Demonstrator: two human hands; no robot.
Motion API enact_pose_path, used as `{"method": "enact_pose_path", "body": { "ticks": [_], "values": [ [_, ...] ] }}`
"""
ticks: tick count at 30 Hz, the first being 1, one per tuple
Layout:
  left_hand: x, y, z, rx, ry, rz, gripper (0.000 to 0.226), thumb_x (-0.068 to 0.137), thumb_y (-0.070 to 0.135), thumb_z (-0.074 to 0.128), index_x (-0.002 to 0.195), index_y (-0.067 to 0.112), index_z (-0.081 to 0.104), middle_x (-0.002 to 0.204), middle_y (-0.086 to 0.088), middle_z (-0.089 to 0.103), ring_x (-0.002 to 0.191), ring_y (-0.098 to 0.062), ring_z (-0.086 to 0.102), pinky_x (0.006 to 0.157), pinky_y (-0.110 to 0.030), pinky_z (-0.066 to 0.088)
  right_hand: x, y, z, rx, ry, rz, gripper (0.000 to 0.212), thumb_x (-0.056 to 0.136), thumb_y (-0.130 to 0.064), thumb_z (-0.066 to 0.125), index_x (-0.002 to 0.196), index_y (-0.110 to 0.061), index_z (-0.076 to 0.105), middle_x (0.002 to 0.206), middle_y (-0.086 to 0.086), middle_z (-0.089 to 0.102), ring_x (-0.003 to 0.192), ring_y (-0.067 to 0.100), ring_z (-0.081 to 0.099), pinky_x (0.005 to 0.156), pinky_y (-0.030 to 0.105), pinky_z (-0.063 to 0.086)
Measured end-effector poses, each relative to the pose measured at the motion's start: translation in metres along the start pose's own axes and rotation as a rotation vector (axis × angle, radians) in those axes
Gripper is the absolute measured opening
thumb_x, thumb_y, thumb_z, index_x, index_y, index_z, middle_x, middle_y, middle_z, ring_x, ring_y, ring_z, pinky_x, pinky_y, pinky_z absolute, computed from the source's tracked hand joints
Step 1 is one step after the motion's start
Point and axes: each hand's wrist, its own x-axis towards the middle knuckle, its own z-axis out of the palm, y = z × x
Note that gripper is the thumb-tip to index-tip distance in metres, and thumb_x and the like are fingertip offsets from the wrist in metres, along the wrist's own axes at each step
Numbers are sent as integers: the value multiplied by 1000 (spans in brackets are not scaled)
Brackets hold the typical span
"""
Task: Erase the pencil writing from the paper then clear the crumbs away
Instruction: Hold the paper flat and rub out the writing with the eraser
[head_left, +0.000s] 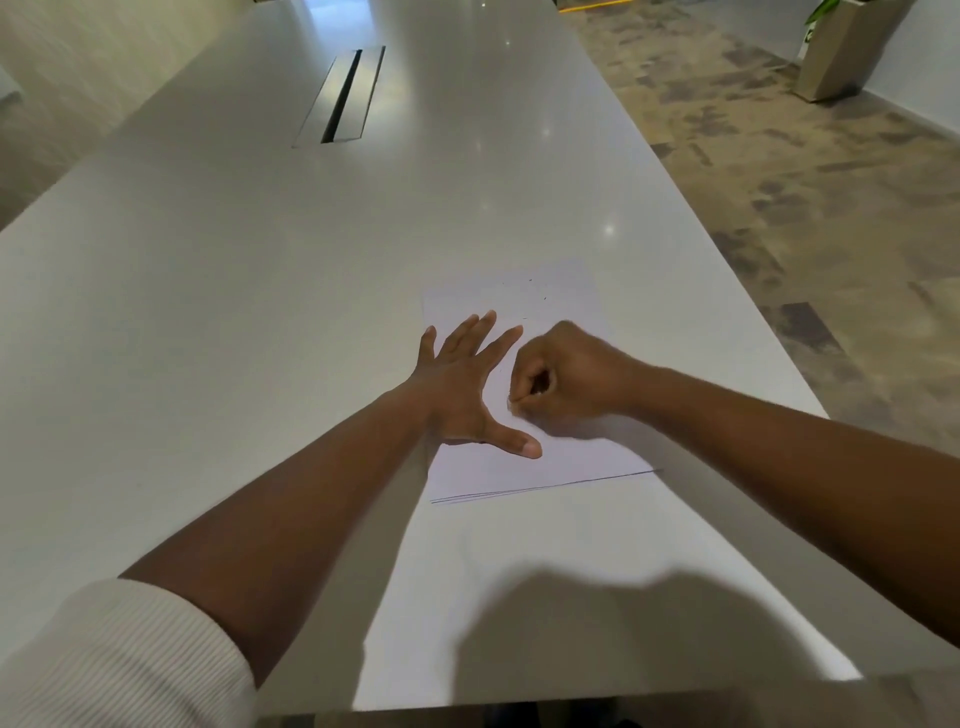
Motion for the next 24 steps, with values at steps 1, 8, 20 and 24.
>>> {"method": "enact_pose_path", "body": {
  "ticks": [1,8,20,24],
  "values": [
    [0,1,0,2,-1,-1,155,34,107,51,160,45,-16,169,7,-26,152,-10,-31,121,-57,-20,-3,-4,3,10,-51,-11,9,74,-12,75,66,-15,73,71,-4,72,67,8,66,64,22,52],
    [0,0,0,-9,-4,6,154,37,107,52,160,44,-16,169,6,-27,152,-10,-32,121,-58,-20,16,2,-6,-33,124,26,13,77,-6,71,66,-14,73,63,-8,65,61,12,62,61,22,45],
    [-1,1,-1,-42,1,12,154,35,104,55,160,45,-13,169,7,-26,151,-8,-33,120,-55,-24,7,-2,5,-17,-48,-62,13,76,-14,75,65,-19,71,69,-8,71,65,6,64,61,11,45],
    [-1,0,0,-27,5,12,151,36,105,53,160,45,-9,170,6,-25,152,-9,-31,121,-56,-21,26,1,-1,-54,135,-10,15,78,-9,71,66,-17,70,67,-3,69,62,12,63,63,22,44]
  ]
}}
